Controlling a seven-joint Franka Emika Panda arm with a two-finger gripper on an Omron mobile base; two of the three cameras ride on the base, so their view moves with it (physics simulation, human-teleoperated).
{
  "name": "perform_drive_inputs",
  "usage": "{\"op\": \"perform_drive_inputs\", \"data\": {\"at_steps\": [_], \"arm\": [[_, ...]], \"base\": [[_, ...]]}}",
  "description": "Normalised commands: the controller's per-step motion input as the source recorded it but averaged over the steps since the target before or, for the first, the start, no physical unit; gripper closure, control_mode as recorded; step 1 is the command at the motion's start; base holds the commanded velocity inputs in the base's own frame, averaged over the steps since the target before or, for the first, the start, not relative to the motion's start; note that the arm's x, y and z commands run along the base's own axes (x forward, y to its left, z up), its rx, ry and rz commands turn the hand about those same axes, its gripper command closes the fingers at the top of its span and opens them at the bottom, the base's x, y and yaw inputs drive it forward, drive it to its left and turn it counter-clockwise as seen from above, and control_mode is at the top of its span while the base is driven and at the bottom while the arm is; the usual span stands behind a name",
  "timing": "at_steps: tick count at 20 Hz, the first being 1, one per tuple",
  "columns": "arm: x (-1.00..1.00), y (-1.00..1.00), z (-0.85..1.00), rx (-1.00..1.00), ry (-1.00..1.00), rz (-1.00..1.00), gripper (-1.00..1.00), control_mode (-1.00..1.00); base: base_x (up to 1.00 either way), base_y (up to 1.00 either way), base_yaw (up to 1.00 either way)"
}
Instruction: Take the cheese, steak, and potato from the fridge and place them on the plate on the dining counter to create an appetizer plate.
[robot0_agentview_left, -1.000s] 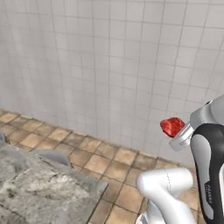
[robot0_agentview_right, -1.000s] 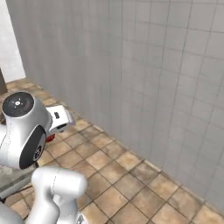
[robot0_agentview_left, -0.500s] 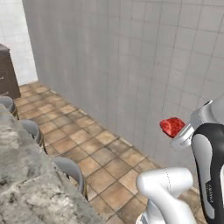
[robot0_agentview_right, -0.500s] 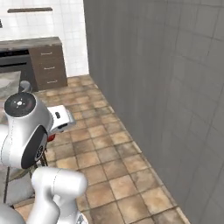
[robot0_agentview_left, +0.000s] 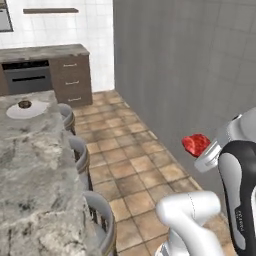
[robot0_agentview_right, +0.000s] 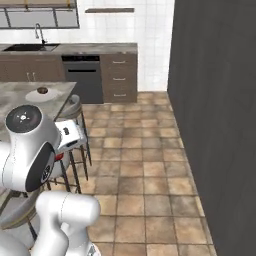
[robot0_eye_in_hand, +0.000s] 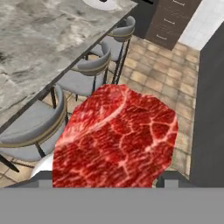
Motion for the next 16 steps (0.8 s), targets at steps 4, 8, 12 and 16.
{"op": "perform_drive_inputs", "data": {"at_steps": [4,8,12,16], "arm": [[0.0,0.0,0.0,0.0,0.0,0.0,1.0,1.0],[0.0,0.0,0.0,0.0,0.0,0.0,1.0,1.0],[0.0,0.0,0.0,0.0,0.0,0.0,1.0,1.0],[0.0,0.0,0.0,0.0,0.0,0.0,1.0,1.0]], "base": [[1.0,-0.15,0.58],[1.0,-0.41,0.56],[1.0,-0.46,0.58],[1.0,-0.51,0.59]]}}
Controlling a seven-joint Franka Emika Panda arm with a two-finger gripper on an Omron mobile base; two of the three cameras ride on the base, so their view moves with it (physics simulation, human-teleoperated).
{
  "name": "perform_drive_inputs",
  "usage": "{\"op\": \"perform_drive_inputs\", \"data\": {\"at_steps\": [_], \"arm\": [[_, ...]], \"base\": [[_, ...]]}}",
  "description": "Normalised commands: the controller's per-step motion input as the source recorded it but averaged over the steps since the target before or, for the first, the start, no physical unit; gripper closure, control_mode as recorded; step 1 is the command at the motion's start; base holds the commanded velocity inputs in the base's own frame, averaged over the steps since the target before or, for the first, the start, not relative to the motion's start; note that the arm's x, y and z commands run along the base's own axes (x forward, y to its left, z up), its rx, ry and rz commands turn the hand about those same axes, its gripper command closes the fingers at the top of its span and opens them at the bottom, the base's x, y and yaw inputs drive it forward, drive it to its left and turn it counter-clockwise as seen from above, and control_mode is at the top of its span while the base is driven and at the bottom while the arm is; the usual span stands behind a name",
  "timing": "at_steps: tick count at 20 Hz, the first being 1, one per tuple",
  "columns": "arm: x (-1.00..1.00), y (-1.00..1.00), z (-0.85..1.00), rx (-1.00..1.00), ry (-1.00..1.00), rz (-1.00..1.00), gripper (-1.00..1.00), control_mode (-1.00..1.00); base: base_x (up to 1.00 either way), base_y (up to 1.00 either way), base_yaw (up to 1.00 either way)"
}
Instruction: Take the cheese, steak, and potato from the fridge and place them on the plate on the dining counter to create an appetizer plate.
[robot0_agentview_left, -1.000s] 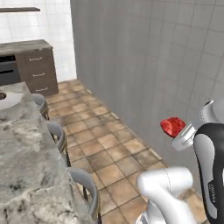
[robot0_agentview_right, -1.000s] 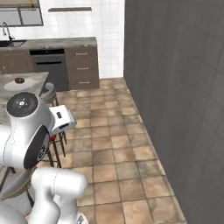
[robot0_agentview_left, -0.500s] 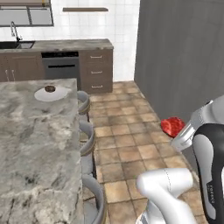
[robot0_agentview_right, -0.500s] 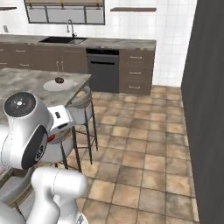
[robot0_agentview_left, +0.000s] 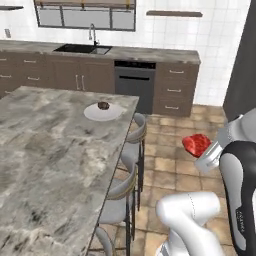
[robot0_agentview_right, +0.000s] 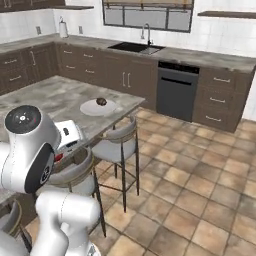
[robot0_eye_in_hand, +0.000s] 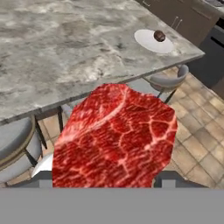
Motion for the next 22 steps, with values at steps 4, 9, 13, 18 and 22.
{"op": "perform_drive_inputs", "data": {"at_steps": [4,9,13,18,22], "arm": [[0.0,0.0,0.0,0.0,0.0,0.0,1.0,1.0],[0.0,0.0,0.0,0.0,0.0,0.0,1.0,1.0],[0.0,0.0,0.0,0.0,0.0,0.0,1.0,1.0],[0.0,0.0,0.0,0.0,0.0,0.0,1.0,1.0],[0.0,0.0,0.0,0.0,0.0,0.0,1.0,1.0]], "base": [[1.0,-0.58,0.59],[0.97,-0.73,0.56],[0.77,-0.89,0.5],[0.63,-0.97,0.5],[0.35,-1.0,0.44]]}}
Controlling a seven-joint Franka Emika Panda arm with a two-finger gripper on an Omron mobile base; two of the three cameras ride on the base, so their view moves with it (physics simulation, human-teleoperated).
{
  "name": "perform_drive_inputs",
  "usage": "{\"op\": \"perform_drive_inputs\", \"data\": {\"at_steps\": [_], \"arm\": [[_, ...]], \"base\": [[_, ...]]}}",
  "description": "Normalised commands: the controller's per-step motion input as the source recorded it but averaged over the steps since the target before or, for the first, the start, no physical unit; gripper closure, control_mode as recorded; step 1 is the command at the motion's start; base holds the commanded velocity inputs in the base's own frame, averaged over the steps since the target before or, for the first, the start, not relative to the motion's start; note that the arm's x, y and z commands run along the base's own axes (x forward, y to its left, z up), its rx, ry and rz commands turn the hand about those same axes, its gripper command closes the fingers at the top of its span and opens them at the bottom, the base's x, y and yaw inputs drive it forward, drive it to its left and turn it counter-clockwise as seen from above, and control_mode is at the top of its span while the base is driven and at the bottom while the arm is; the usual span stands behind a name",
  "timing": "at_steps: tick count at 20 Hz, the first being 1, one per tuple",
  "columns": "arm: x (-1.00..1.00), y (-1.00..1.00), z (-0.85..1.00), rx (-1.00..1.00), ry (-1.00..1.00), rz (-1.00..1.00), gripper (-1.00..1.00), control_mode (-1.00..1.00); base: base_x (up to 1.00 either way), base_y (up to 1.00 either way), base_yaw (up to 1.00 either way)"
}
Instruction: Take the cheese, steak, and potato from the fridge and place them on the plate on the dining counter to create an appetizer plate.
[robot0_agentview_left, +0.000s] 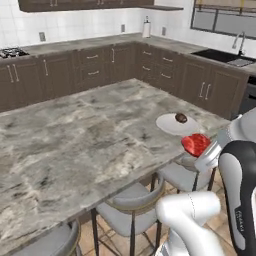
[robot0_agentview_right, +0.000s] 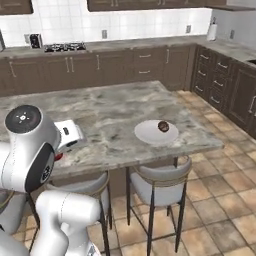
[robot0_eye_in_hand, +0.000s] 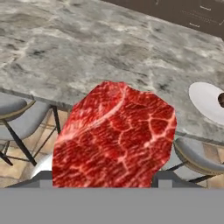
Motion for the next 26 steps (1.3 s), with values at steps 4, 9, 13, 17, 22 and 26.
{"op": "perform_drive_inputs", "data": {"at_steps": [4,9,13,17,22,26], "arm": [[0.0,0.0,0.0,0.0,0.0,0.0,1.0,1.0],[0.0,0.0,0.0,0.0,0.0,0.0,1.0,1.0],[0.0,0.0,0.0,0.0,0.0,0.0,1.0,1.0],[0.0,0.0,0.0,0.0,0.0,0.0,1.0,1.0],[0.0,0.0,0.0,0.0,0.0,0.0,1.0,1.0],[0.0,0.0,0.0,0.0,0.0,0.0,1.0,1.0]], "base": [[0.04,-1.0,0.39],[-0.31,-1.0,0.43],[-0.2,-0.97,0.45],[0.22,-0.93,0.36],[0.92,-0.35,0.24],[1.0,0.0,0.15]]}}
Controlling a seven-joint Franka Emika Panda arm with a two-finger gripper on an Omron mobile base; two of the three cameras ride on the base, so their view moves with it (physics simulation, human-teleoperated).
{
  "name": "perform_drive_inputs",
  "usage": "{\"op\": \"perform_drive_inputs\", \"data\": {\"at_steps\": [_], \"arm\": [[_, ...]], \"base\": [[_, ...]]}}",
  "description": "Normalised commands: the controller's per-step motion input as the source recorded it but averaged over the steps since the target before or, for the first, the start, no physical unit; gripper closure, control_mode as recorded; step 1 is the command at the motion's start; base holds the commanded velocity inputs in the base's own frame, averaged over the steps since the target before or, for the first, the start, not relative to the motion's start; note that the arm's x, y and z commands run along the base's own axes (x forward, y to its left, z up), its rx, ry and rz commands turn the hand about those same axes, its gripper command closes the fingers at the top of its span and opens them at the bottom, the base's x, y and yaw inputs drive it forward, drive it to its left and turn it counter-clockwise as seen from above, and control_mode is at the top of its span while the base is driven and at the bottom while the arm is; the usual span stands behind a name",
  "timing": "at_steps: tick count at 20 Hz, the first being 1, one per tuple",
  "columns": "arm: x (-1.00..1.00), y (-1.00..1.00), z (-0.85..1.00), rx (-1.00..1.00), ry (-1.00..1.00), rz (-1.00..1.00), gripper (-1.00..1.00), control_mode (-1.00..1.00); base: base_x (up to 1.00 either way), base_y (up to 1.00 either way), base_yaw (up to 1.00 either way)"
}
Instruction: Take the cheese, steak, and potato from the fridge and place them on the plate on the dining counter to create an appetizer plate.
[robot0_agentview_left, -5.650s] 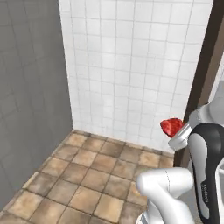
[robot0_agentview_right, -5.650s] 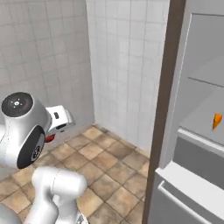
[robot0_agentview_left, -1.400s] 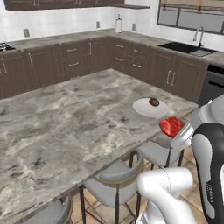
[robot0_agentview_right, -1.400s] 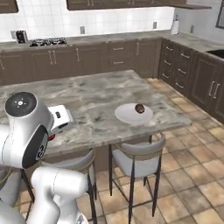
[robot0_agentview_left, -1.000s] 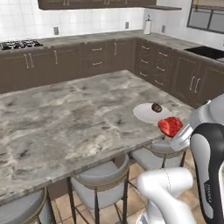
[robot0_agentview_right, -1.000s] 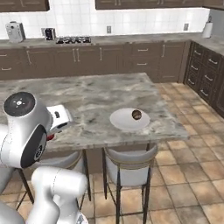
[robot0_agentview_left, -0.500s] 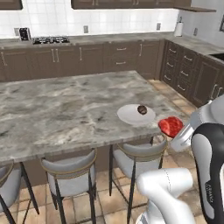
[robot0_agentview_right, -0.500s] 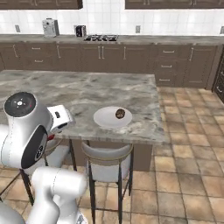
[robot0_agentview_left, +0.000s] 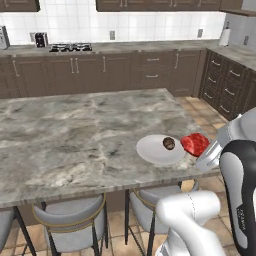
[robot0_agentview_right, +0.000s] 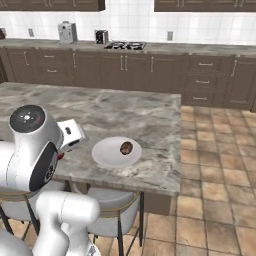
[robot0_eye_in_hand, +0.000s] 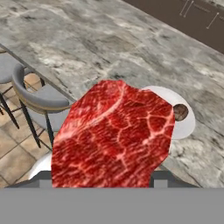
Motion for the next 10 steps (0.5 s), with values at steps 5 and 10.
{"op": "perform_drive_inputs", "data": {"at_steps": [5,10], "arm": [[0.0,0.0,0.0,0.0,0.0,0.0,1.0,1.0],[0.0,0.0,0.0,0.0,0.0,0.0,1.0,1.0]], "base": [[0.88,0.03,0.05],[0.37,0.04,0.0]]}}
